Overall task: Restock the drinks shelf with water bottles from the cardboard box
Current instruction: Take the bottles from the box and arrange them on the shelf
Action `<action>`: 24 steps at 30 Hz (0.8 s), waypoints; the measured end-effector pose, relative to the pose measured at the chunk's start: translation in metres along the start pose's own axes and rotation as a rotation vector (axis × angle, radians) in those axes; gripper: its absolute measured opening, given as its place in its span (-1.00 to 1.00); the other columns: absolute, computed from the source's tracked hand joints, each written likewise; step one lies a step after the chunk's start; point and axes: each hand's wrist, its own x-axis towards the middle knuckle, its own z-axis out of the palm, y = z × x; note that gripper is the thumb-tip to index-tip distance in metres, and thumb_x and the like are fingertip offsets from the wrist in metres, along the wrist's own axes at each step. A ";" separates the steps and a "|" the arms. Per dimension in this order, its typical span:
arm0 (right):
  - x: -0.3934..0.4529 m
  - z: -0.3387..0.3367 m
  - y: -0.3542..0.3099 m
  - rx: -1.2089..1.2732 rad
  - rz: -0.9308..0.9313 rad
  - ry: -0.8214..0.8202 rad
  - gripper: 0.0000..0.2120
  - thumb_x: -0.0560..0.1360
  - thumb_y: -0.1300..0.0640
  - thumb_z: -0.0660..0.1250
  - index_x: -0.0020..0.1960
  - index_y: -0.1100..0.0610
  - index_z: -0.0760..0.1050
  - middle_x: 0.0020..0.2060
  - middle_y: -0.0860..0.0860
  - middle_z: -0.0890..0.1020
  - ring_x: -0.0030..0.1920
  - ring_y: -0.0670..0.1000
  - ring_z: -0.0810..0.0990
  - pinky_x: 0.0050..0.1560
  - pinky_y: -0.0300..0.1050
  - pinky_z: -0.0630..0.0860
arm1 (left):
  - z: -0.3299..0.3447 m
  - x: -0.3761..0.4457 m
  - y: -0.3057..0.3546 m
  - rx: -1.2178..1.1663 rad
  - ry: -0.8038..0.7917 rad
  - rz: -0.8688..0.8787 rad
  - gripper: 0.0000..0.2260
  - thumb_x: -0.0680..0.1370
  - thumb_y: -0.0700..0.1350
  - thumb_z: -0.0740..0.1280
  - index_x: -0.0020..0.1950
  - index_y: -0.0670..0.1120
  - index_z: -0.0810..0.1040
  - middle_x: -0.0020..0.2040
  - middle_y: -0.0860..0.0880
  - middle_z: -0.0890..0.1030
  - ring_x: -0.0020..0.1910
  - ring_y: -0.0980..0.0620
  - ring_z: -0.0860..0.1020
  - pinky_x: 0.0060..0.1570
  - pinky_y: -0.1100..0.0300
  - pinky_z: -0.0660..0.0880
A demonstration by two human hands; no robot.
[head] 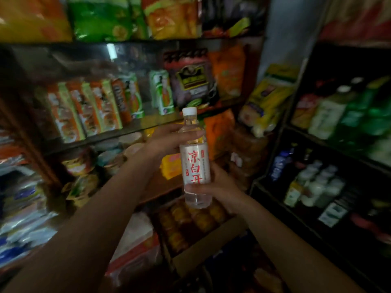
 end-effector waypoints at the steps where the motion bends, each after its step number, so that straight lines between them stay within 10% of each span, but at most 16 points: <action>1: -0.010 -0.023 -0.010 -0.003 -0.015 0.044 -0.40 0.25 0.18 0.61 0.22 0.03 0.44 0.06 -0.05 0.66 0.04 -0.05 0.66 -0.06 -0.19 0.61 | 0.022 0.004 0.016 -0.002 -0.024 0.035 -0.68 0.37 -0.02 0.51 0.09 -0.06 0.65 0.00 -0.01 0.69 -0.02 0.05 0.66 -0.10 0.20 0.57; 11: -0.138 -0.249 -0.042 -0.162 -0.033 0.448 -0.25 0.09 -0.17 0.63 0.22 -0.04 0.47 0.07 -0.12 0.65 0.05 -0.08 0.64 0.12 -0.01 0.58 | 0.264 0.014 0.129 -0.031 -0.341 0.286 -0.80 0.37 -0.05 0.51 -0.02 0.03 0.68 -0.13 0.12 0.70 -0.20 0.20 0.66 -0.35 0.34 0.53; 24: -0.333 -0.393 -0.035 -0.221 0.064 0.944 -0.41 0.23 0.06 0.62 0.20 0.07 0.52 0.00 -0.11 0.67 0.00 -0.18 0.64 -0.02 -0.29 0.54 | 0.515 -0.035 0.196 -0.010 -0.837 0.460 -0.65 0.32 -0.01 0.55 0.08 0.00 0.67 -0.03 0.08 0.70 -0.05 0.17 0.64 -0.10 0.26 0.54</action>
